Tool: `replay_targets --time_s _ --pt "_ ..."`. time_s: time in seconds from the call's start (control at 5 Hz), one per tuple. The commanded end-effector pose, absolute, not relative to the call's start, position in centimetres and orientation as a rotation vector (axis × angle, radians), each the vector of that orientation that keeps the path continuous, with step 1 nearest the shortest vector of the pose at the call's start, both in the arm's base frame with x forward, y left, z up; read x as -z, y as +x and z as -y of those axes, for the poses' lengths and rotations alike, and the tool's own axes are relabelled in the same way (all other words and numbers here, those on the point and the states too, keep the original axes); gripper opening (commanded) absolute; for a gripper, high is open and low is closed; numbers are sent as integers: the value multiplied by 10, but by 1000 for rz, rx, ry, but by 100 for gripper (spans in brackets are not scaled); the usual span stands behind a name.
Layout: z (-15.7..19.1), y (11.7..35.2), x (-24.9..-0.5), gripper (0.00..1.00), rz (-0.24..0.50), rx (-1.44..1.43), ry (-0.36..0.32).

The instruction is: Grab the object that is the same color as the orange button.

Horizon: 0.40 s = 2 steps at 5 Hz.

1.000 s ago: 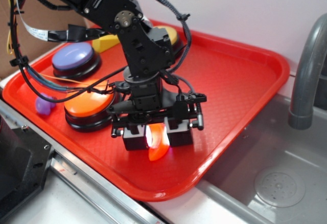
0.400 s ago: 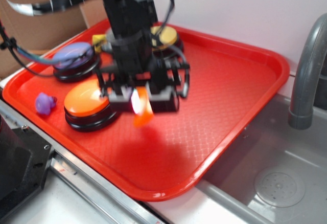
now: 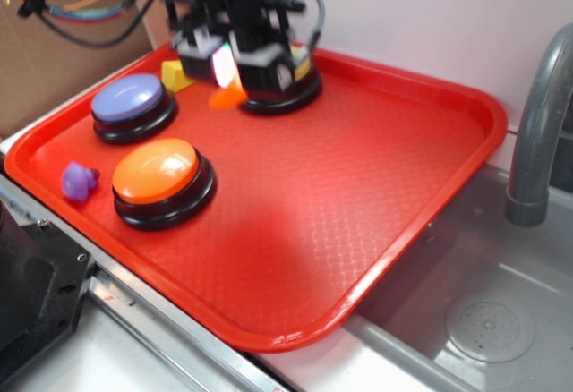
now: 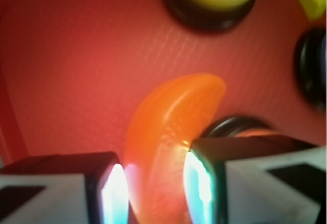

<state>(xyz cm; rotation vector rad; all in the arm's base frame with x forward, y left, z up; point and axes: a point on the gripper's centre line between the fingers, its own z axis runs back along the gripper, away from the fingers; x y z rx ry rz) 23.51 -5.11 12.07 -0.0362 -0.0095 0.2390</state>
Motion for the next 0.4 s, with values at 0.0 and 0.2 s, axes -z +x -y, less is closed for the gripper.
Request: replay_targets --time_s 0.0,0.2 --pt "24 257 -157 0 73 -36 -121" --pt "23 253 -153 0 64 -77 -75"
